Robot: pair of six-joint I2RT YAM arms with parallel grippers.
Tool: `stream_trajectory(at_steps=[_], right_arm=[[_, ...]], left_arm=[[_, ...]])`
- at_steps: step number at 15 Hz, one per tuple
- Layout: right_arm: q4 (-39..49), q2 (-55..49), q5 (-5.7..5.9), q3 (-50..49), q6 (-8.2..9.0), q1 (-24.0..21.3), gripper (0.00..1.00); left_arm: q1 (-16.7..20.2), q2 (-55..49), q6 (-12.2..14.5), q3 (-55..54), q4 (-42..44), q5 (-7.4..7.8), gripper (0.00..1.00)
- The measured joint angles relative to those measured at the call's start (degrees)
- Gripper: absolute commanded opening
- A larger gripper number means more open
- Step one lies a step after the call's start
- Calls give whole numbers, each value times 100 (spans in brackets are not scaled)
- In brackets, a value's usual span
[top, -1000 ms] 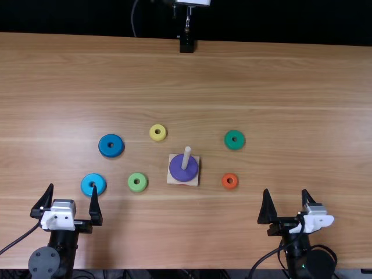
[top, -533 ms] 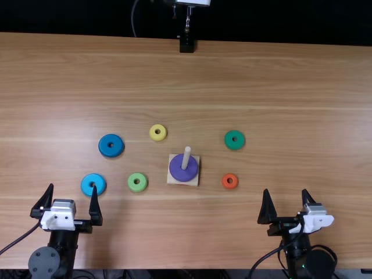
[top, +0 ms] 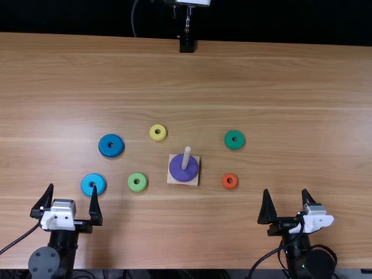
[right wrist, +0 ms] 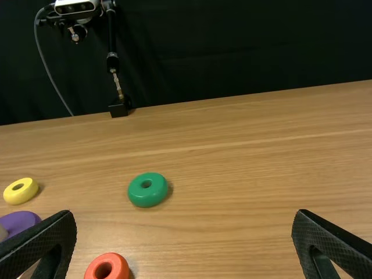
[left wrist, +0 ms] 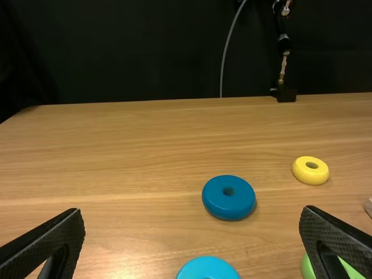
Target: Build the Hanoi tower: stack the rings onto the peg from bottom to top in this color order: purple, dark blue, light blue, dark green, light green, yellow, orange.
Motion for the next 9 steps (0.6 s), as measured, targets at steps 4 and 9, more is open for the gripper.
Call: stream_trajectory(at_steps=[4,9], right_arm=[[-2,0,2,-2,0,0,100],[-2,0,0,0,-4,0,100]], left_arm=[[-9,238,-2,13,136,-11,100],[-9,1294,4,1161,68,-24,100]])
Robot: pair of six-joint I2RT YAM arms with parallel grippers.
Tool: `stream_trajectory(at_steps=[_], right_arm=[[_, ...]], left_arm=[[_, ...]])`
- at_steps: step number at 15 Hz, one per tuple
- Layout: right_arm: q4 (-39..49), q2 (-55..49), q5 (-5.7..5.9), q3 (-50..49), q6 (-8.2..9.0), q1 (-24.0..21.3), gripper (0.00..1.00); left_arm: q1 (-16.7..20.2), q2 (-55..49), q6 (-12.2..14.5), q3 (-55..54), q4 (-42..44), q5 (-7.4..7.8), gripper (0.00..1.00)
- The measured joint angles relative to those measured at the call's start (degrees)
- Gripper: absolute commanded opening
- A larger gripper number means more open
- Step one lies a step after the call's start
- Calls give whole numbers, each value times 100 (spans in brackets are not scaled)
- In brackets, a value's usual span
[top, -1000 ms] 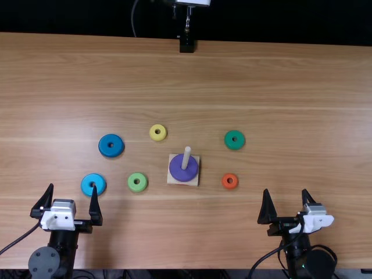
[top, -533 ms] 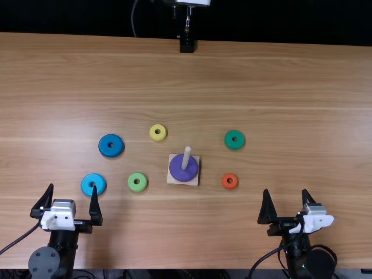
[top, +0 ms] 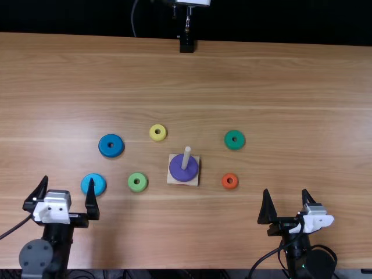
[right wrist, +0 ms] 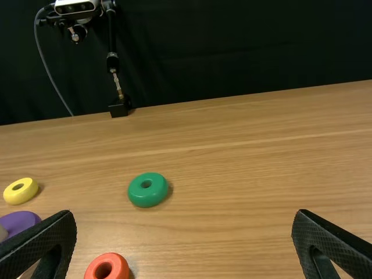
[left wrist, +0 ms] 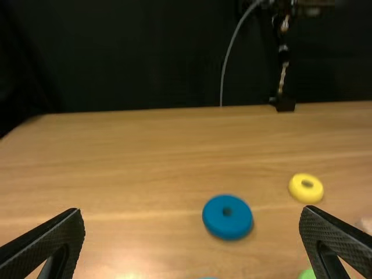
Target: Build the Hanoi tower: stack the rings onto the peg from bottom to top in this color order: purple, dark blue, light blue, dark green, light green, yellow, orange.
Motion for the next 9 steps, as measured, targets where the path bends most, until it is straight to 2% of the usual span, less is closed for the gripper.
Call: stream_trajectory(at_steps=[4,7,9], right_arm=[[2,0,2,0,0,0,100],[0,0,2,0,2,0,100],[0,0,2,0,0,0,100]], left_arm=[[0,1233,0,1294,-398,0,100],[-2,2758,-2,2712,-1827,0,100],[0,3757,2,3377,-2398,9,100]])
